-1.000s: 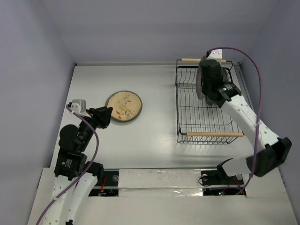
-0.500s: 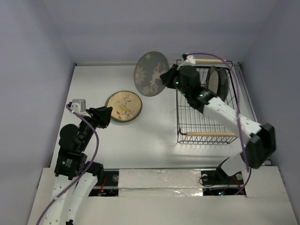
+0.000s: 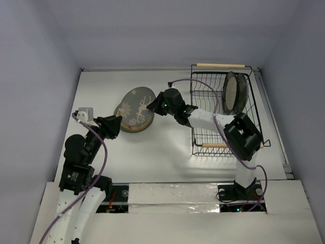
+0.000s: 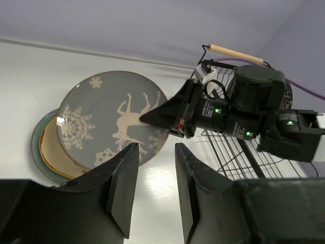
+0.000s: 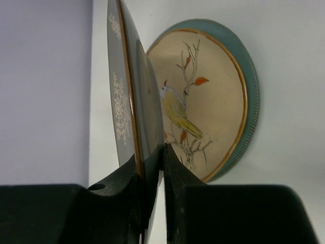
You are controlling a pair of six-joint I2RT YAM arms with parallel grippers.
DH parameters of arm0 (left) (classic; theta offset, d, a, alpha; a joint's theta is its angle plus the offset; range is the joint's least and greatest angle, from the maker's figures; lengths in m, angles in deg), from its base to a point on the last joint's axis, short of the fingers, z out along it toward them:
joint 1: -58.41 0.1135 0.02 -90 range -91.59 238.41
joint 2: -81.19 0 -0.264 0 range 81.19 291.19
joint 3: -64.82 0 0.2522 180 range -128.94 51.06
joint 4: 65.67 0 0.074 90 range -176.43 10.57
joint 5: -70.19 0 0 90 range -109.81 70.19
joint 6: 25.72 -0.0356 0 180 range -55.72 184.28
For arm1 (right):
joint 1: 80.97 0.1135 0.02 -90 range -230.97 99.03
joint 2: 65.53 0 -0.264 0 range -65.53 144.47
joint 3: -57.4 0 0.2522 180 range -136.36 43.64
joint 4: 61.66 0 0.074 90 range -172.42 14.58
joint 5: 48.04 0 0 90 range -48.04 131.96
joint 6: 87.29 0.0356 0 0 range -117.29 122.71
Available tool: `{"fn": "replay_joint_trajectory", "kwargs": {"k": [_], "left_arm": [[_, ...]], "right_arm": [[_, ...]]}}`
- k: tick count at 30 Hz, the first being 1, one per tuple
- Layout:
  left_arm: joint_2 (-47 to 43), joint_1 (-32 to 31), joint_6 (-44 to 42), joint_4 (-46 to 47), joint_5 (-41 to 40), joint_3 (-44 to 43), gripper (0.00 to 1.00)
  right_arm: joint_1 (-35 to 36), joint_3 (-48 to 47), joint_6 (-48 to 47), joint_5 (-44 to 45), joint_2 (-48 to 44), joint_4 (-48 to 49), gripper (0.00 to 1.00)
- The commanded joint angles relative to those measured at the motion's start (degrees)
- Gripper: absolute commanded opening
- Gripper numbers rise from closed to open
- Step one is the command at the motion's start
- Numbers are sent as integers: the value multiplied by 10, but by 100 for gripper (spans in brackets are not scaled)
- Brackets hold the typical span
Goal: Unload the plates from the dish rack
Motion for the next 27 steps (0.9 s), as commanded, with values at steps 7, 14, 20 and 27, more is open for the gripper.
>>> {"fn": "replay_joint_trajectory", "kwargs": {"k": [7, 14, 20, 27], "left_arm": [[7, 4, -1, 23, 10, -13, 32], [5, 4, 0, 24, 10, -13, 32], [2, 4, 0, 23, 10, -13, 32], [-1, 4, 0, 23, 9, -13, 32]], "right_arm": [[-5, -45, 112, -57, 69, 189, 0], [0, -46, 118, -57, 84, 189, 0], [5, -45, 75, -84, 98, 157, 44], [16, -80, -39, -38, 80, -11, 83]]}}
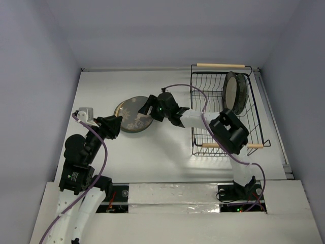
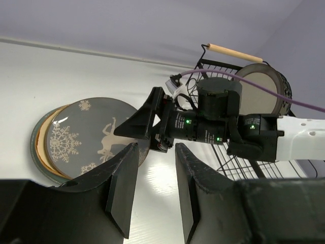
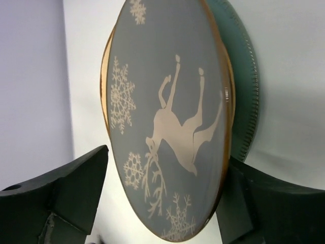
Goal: Unload the plates from the dish rack
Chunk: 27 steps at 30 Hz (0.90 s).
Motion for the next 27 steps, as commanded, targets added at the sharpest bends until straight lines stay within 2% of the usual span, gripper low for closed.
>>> {"fn": "replay_joint_trajectory", "kwargs": {"k": [1, 6, 10, 16, 17, 19, 20, 21, 23, 26, 27], "left_arm": [[-1, 4, -1, 23, 6, -13, 32], [-4, 4, -1, 20, 3, -13, 32], [-4, 4, 0, 20, 3, -13, 32], [-4, 4, 0, 22, 4, -12, 32], [-4, 4, 0, 21, 4, -12, 32], [-3, 4, 1, 22, 4, -12, 32], [-3, 4, 1, 21, 4, -13, 32], [-3, 4, 1, 20, 5, -12, 32], [-3, 4, 1, 18, 8, -12, 32], [-6, 4, 2, 14, 16, -10, 32], [-7, 4, 3, 13, 16, -9, 32]], "right_arm": [[13, -54, -93, 37, -33, -65, 84], [18, -89, -167, 71, -43, -176, 88], [18, -91, -214, 100, -63, -227, 90], [18, -53, -275, 172, -132, -286, 87], [18, -44, -281, 204, -171, -288, 84], [18, -18, -299, 247, -215, -300, 59], [10, -11, -304, 302, -260, -306, 26], [5, -4, -309, 329, -283, -322, 13], [-26, 16, -324, 399, -328, -338, 0], [-84, 39, -354, 431, -400, -365, 0], [-127, 40, -362, 435, -419, -387, 0]]}}
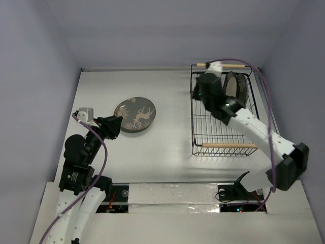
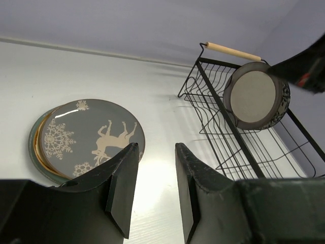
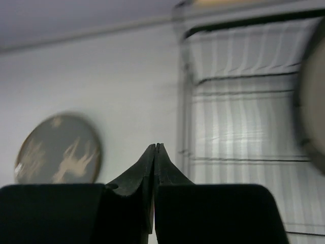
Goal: Unload the plates from the dish rack
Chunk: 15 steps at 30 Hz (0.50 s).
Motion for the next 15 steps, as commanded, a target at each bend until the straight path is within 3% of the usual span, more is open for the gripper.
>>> {"fn": "replay_joint_trajectory", "kwargs": {"k": [1, 3, 4, 5, 7, 9, 15], "left_arm": [[-7, 4, 3, 13, 14, -9, 32], [-9, 4, 4, 9, 13, -8, 32], [-9, 4, 4, 7, 13, -8, 32], [-9, -2, 4, 7, 14, -7, 32], [-10, -2, 6, 6, 13, -7, 32], [-11, -2, 6, 6, 14, -6, 32], [-16, -2, 11, 4, 18, -2, 32]], "right_arm": [[-93, 17, -54, 112, -45, -75, 0], [-124, 4, -60, 197, -46, -127, 0], [-136, -2, -63, 215, -42, -144, 6], [-145, -8, -65, 233, -40, -157, 23], [-171, -8, -85, 230, -39, -165, 45], [-189, -9, -92, 213, -34, -162, 58], [-231, -47, -118, 161, 47, -172, 57]]}}
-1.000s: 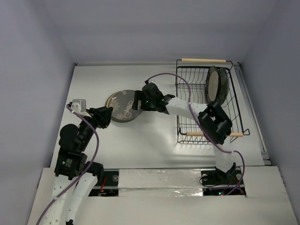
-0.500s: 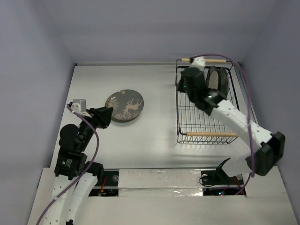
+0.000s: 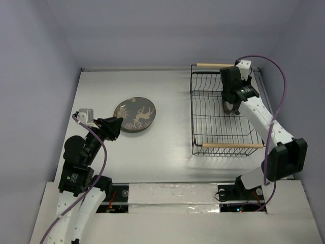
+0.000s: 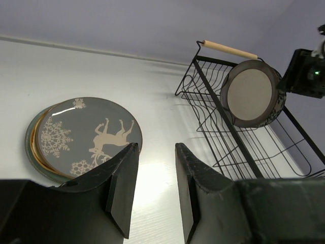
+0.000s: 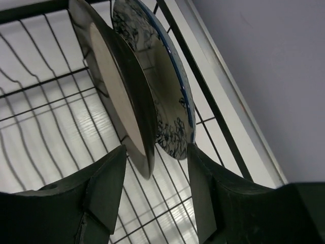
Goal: Unload the plates from the dish rack
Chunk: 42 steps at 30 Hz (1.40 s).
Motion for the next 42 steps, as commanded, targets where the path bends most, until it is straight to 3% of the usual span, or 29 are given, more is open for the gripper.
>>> {"fn": "replay_joint_trajectory", "kwargs": {"k": [1, 7, 13, 17, 24, 33, 42], "left_arm": [[-9, -2, 8, 14, 9, -2, 32], [-9, -7, 7, 12, 9, -2, 32], [-10, -7, 7, 13, 9, -3, 32], [-12, -7, 7, 11, 8, -3, 32], [-9, -7, 7, 14, 10, -2, 32], [-6, -7, 7, 16, 12, -2, 32], [-3, -7, 8, 17, 13, -1, 32]], "right_arm": [[-16, -48, -28, -5, 46, -21, 56], [-46, -66, -49, -6, 101, -7, 50], [-46, -94, -68, 13, 132, -21, 37], [-46, -102, -72, 29, 137, -32, 17], [-41, -117, -104, 34, 115, -34, 1], [-21, -158, -137, 41, 76, -44, 0], [39, -208, -82, 6, -12, -53, 0]]}}
